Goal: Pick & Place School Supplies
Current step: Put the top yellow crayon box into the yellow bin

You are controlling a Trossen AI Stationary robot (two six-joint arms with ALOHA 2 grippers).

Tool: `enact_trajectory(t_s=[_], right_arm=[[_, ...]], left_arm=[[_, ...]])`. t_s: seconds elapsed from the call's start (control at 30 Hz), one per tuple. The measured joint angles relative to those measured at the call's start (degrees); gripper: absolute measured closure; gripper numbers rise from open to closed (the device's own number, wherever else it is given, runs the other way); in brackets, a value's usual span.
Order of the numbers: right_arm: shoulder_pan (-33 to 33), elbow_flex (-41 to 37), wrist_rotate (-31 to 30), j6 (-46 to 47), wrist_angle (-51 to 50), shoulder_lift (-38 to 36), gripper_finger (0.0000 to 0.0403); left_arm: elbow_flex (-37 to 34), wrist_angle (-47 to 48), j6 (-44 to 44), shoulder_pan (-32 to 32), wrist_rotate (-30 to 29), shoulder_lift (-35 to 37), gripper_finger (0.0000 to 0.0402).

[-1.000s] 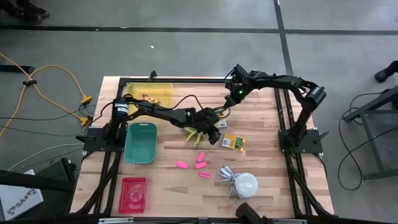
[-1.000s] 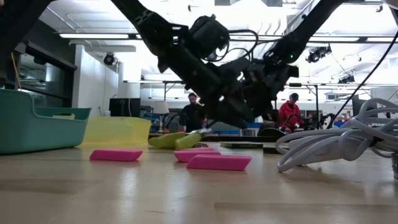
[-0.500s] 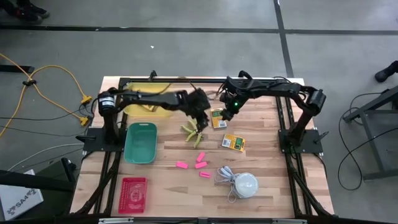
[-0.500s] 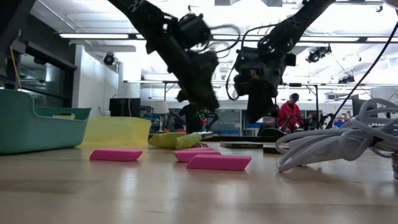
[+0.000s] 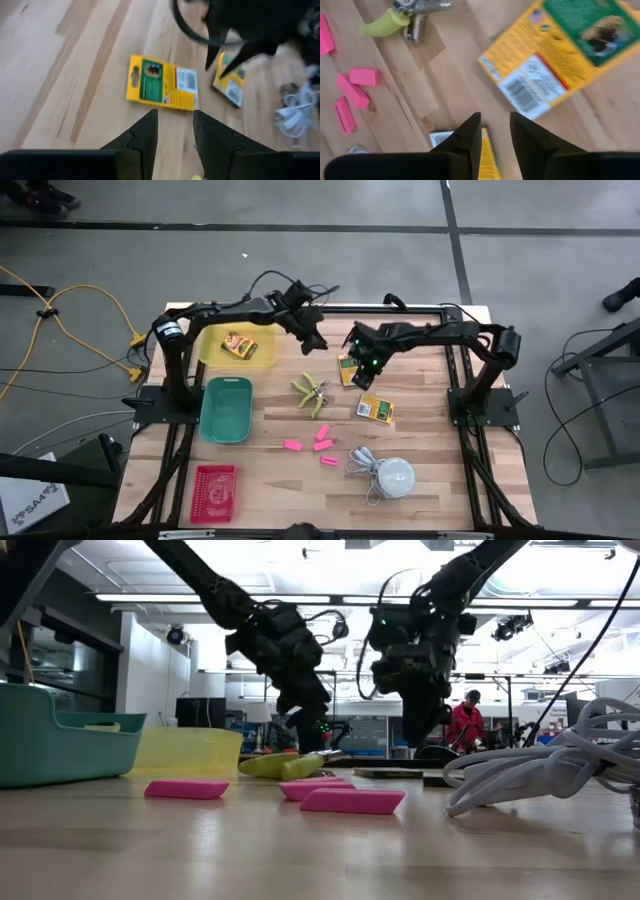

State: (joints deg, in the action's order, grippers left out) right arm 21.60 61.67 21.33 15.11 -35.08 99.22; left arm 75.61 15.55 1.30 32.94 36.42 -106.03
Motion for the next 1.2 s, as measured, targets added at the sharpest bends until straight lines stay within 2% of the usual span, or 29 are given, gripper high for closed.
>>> enact_trajectory(t_s=[0.3,0.6,0.8,0.97,1.07,1.2], right_arm=[[-7.8,0.0,-8.2,3.1,6.3,0.0,0.0312],[-12.3,0.0,-14.0,7.5,7.0,0.0,0.0312],[-14.4,0.0,-22.1,13.3,6.9,0.0,0.0312],[-14.6,0.0,-26.3,17.7,7.1,0.0,0.0312],[-14.6,0.0,-28.6,20.7,7.1,0.0,0.0324],[-14.8,0.0,-29.4,24.7,7.3,0.0,0.0363]], left_arm=[[0.0,-7.7,5.8,1.7,7.2,-7.2,0.028],[0.0,-8.3,6.5,1.8,8.1,-9.1,0.028],[0.0,-8.1,6.2,1.8,8.4,-9.1,0.028],[0.0,-8.1,4.5,1.8,8.9,-9.1,0.028],[0.0,-8.1,3.8,1.8,8.2,-9.1,0.028],[0.0,-8.2,2.6,1.8,7.7,-9.1,0.028]])
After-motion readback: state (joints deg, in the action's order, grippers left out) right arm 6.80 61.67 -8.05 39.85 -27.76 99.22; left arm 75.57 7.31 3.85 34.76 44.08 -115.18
